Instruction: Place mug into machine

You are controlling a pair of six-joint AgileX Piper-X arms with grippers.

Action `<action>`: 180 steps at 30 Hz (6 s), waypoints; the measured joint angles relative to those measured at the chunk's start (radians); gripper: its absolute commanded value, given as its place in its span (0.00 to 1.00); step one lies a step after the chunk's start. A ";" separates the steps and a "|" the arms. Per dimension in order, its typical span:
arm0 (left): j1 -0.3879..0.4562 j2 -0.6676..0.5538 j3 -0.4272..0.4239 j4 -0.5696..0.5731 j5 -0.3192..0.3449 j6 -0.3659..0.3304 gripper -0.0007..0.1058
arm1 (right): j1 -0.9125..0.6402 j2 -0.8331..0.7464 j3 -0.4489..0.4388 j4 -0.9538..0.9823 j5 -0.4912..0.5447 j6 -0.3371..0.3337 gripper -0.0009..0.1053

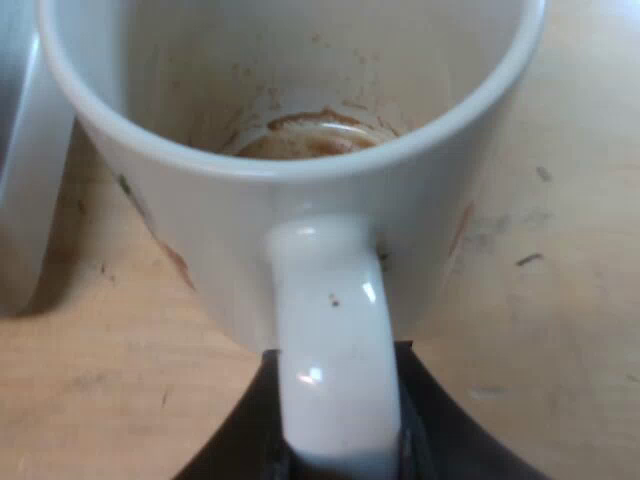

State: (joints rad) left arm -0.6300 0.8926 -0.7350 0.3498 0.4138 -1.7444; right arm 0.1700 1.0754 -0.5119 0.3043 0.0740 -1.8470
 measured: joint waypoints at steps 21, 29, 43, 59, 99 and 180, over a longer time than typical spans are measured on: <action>0.000 -0.429 0.000 0.378 -0.152 -0.016 0.55 | 0.523 -0.400 -0.073 0.489 0.185 0.138 0.01; 0.002 -0.567 0.002 0.534 -0.222 -0.031 0.55 | 0.714 -0.342 -0.118 0.478 0.228 0.243 0.01; 0.002 -0.736 0.165 0.566 -0.308 -0.130 0.55 | 0.799 -0.079 -0.144 0.236 0.262 0.318 0.01; 0.002 -0.736 0.199 0.453 -0.405 -0.133 0.55 | 0.799 0.314 -0.323 0.000 0.297 0.314 0.01; 0.002 -0.609 0.261 0.245 -0.288 -0.147 0.55 | 0.696 0.612 -0.517 -0.136 0.327 0.314 0.01; 0.002 -0.609 0.261 0.245 -0.198 -0.149 0.55 | 0.705 0.747 -0.570 -0.444 0.596 0.366 0.52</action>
State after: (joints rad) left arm -0.6280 0.2835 -0.4740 0.5951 0.2157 -1.8937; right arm 0.8748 1.8221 -1.0815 -0.1397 0.6703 -1.4811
